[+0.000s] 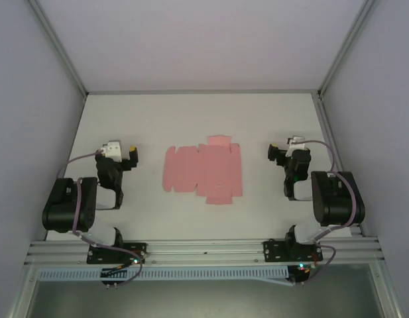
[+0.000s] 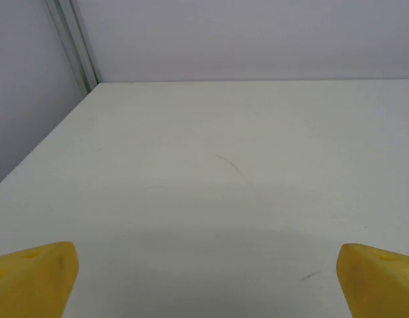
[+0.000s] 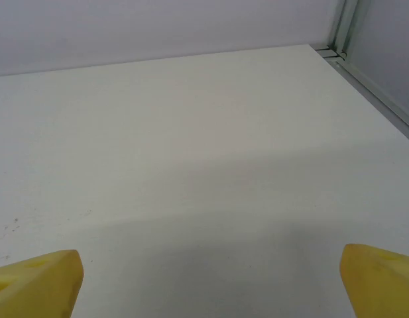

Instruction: Assemble paper box

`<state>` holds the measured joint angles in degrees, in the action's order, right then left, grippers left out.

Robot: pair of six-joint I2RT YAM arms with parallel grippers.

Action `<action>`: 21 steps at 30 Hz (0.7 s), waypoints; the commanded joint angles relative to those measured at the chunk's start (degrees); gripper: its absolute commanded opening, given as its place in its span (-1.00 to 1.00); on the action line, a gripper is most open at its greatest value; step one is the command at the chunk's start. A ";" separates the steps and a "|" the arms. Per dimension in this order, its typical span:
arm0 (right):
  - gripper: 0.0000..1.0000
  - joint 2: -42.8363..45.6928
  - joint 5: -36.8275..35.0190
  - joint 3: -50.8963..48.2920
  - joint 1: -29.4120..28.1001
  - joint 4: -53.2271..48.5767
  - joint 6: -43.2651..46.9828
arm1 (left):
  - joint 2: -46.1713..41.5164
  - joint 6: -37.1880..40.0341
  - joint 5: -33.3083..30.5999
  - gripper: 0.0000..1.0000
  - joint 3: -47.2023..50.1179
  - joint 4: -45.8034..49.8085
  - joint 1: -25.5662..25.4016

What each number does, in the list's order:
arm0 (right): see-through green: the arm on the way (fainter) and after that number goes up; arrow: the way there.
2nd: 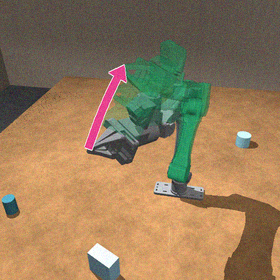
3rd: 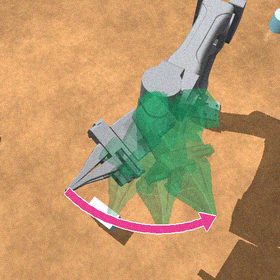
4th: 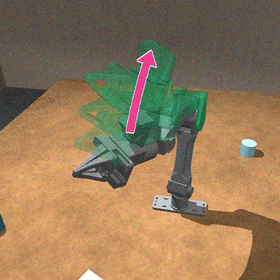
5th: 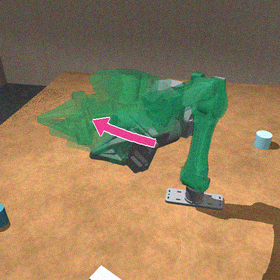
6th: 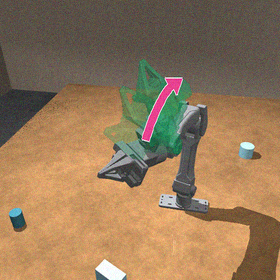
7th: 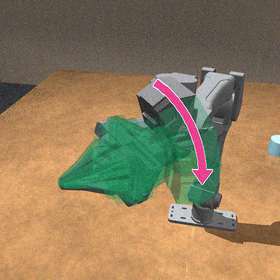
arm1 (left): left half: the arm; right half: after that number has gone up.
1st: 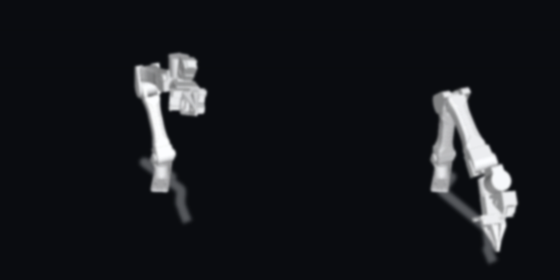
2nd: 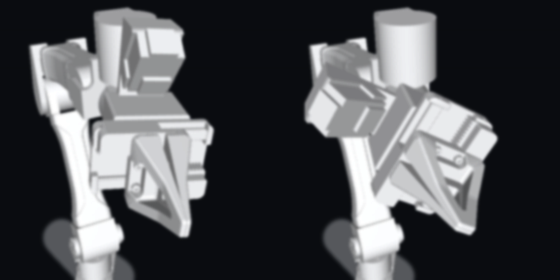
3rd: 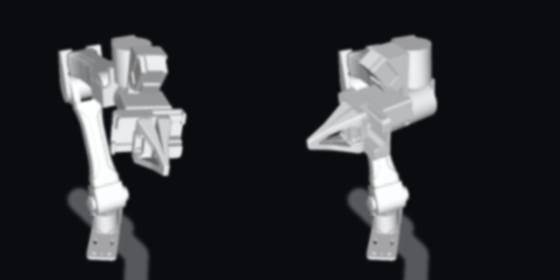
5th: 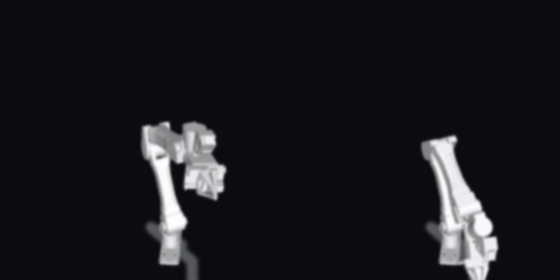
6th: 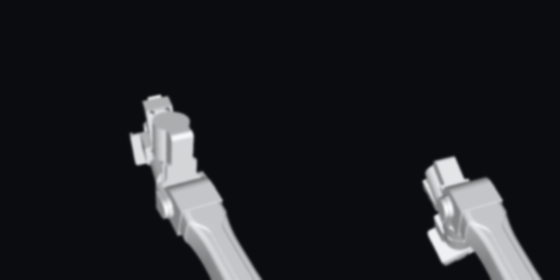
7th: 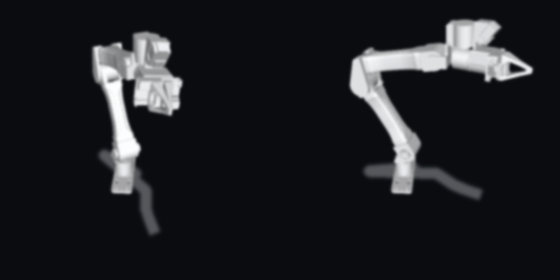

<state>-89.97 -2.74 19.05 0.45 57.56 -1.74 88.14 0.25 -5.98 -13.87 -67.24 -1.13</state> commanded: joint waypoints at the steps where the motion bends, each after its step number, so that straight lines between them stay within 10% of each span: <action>1: 1.00 0.57 0.34 0.12 -0.06 0.71 -0.60 | 0.28 1.22 -1.03 0.99 -1.12 -1.07 -0.19; 21: 1.00 0.41 0.03 0.28 -0.10 0.62 -0.72 | 0.24 1.58 1.43 0.99 -1.69 0.18 -0.19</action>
<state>-89.97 -2.74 19.05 0.45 57.58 -1.74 88.14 0.47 -5.28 -14.57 -66.81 -1.13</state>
